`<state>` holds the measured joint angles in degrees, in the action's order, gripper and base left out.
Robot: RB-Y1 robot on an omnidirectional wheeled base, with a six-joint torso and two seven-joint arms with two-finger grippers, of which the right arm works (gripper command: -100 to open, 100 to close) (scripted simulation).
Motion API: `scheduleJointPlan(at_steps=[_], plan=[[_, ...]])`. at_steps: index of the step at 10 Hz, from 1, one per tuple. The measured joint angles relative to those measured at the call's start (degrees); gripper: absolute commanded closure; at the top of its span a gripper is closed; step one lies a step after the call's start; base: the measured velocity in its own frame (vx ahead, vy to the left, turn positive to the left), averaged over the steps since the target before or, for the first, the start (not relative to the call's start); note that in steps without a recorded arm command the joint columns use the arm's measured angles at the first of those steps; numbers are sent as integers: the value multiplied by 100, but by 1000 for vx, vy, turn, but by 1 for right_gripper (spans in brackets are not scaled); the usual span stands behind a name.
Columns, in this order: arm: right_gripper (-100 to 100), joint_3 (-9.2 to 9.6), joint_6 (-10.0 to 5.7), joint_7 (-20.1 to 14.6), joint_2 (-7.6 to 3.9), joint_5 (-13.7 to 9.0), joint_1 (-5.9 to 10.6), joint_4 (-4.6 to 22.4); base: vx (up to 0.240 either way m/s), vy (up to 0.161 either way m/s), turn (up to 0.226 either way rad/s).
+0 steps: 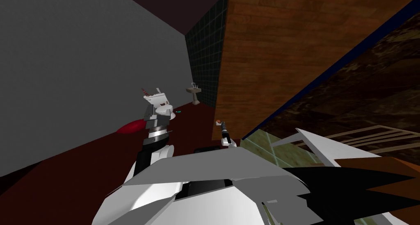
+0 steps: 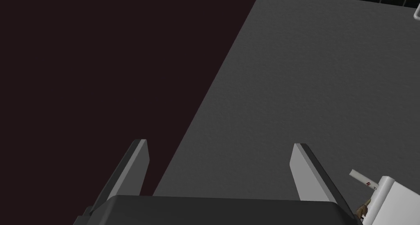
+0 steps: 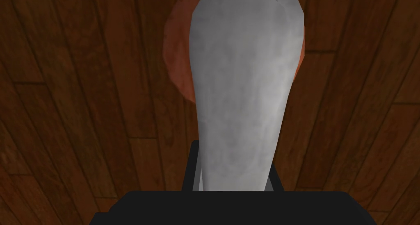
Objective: Push the door open
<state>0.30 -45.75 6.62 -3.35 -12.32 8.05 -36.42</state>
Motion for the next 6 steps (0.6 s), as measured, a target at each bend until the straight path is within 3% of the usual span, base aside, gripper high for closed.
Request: scheduleJointPlan(at_steps=[6], plan=[[100,-352,34,115,22,-152,-37,-84,158,85,-59]])
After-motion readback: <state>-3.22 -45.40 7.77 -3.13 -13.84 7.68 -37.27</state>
